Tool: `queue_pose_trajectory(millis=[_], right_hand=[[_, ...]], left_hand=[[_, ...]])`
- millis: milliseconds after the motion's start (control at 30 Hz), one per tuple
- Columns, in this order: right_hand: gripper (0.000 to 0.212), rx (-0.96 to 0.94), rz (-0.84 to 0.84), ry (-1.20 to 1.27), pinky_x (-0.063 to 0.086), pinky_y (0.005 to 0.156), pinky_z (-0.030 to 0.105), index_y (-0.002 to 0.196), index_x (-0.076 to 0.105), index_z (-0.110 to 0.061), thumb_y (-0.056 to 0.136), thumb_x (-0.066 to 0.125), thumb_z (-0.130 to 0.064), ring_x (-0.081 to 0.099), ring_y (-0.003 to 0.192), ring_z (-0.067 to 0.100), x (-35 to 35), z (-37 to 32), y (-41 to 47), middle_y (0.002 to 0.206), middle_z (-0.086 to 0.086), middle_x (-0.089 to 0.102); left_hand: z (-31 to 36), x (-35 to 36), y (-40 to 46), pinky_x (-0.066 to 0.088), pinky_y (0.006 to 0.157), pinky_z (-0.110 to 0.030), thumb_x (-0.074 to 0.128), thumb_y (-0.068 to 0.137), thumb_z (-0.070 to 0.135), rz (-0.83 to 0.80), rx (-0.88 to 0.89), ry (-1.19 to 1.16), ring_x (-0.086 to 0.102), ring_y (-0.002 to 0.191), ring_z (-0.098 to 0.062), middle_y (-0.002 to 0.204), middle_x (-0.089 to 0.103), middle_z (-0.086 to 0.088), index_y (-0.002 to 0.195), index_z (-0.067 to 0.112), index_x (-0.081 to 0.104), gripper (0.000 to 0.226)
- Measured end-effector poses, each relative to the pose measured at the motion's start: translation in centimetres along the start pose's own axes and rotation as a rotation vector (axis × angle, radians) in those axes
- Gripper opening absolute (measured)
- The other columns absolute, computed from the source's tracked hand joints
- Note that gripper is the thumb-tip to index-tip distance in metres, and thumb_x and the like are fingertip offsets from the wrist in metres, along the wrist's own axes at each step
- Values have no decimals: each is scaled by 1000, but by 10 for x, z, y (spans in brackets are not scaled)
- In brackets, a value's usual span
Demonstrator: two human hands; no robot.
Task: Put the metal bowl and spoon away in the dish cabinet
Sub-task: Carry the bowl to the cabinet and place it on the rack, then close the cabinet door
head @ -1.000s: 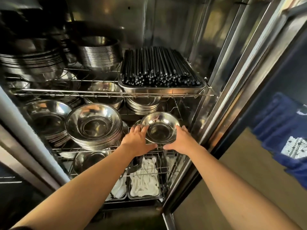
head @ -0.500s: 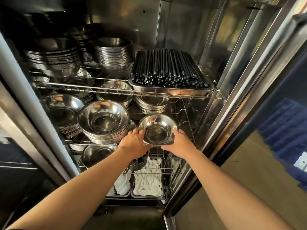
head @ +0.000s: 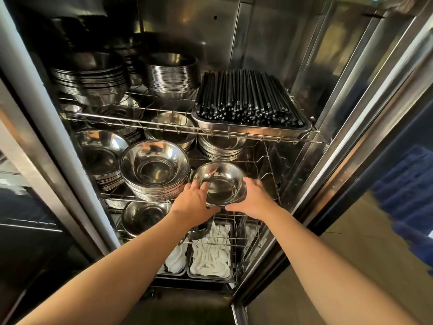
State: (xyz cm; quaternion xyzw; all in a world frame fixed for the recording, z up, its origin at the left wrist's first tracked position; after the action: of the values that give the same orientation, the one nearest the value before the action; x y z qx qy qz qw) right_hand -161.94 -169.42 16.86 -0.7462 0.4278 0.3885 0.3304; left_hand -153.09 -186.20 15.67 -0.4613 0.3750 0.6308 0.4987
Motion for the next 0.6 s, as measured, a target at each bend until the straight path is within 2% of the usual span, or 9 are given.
queue_pose_trajectory(millis=[67,167,300,467,600], right_hand=[[123,-10,-33,-3,37,113,52,149,35,-24,44,82,-70,36,142,28,2,-2,3,154,6,35],[108,-39,-5,20,45,106,48,138,48,-25,45,81,-69,48,131,23,5,-2,4,141,-1,49],[101,-60,18,10,46,105,45,132,53,-27,45,77,-74,46,131,20,8,-2,5,137,-3,53],[99,-56,18,-34,45,99,41,133,51,-29,49,76,-74,46,131,23,10,-4,4,141,2,50],[99,-29,-5,-89,44,104,47,139,47,-27,56,76,-73,43,137,28,11,-4,3,153,7,36]], left_hand=[[-1,-1,2,45,108,-46,66,83,62,-3,-19,-20,41,135,-31,150,41,-10,150,19,31,87],[-3,0,4,43,108,-46,68,85,57,-6,-33,-55,42,135,-31,149,41,-10,150,19,33,83],[-4,4,3,43,107,-45,66,88,53,0,-40,-72,42,134,-31,149,43,-10,148,19,37,75],[-8,5,4,42,111,-46,63,89,55,-16,-36,-85,39,137,-30,151,42,-9,150,20,37,75],[-10,5,4,44,110,-48,63,88,56,-23,-25,-81,40,138,-29,150,44,-8,150,21,38,75]])
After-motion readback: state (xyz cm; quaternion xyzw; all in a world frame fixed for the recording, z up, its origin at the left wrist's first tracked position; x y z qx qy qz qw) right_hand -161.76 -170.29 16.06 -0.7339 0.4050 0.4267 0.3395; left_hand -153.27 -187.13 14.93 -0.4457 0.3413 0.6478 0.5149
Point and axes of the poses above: each hand's wrist, its own y-axis towards the middle knuckle, its own x-axis out of the palm, z = x × y, the point moved 7 cm from there along y, towards the middle knuckle
